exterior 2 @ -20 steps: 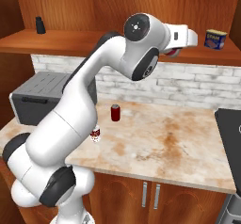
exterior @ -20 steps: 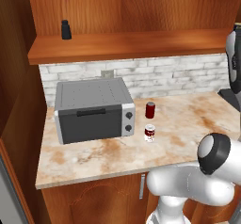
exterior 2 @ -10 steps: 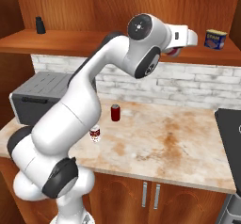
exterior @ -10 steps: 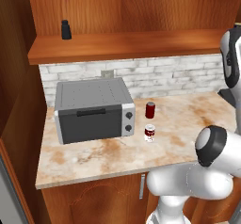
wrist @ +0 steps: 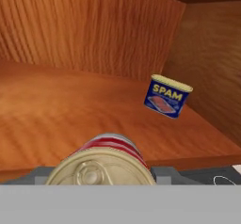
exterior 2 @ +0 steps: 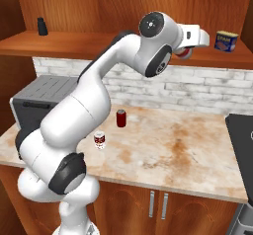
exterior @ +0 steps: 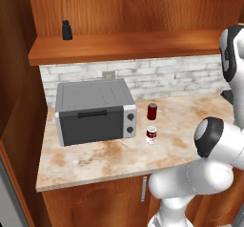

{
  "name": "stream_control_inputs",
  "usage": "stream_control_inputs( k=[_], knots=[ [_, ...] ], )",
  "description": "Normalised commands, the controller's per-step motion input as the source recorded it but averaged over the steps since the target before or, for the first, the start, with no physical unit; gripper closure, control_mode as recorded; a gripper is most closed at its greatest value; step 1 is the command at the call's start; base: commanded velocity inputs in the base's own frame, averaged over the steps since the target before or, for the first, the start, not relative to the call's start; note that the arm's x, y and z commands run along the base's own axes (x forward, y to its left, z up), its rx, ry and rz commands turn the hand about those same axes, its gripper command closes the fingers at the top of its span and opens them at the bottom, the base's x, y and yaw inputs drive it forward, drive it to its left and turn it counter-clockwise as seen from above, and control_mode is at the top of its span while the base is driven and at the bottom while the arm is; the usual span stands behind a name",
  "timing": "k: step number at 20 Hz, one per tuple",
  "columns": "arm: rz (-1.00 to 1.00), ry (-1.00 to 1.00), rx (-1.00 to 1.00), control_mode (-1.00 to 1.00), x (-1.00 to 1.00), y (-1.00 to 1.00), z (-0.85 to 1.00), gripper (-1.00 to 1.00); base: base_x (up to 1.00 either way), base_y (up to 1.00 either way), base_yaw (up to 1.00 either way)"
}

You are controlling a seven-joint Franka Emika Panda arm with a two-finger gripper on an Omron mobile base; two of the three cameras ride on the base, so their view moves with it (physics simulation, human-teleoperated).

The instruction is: Pick the cans from the counter and place them in their designated side in the cabinet.

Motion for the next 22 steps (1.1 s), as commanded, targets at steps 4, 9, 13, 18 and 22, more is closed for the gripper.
stream_control_inputs(
  k=[4, 9, 13, 18, 22],
  knots=[
    [0.00, 0.02, 0.00, -1.00, 0.21, -0.10, -0.01, 1.00, 0.00, 0.00, 0.00],
    [0.00, 0.01, 0.00, -1.00, 0.20, -0.16, -0.10, 1.00, 0.00, 0.00, 0.00],
    [0.00, 0.00, 0.00, -1.00, 0.19, -0.15, -0.05, 1.00, 0.00, 0.00, 0.00],
    [0.00, 0.00, 0.00, -1.00, 0.19, -0.14, -0.02, 1.00, 0.00, 0.00, 0.00],
    [0.00, 0.00, 0.00, -1.00, 0.24, -0.15, 0.00, 1.00, 0.00, 0.00, 0.00]
  ],
)
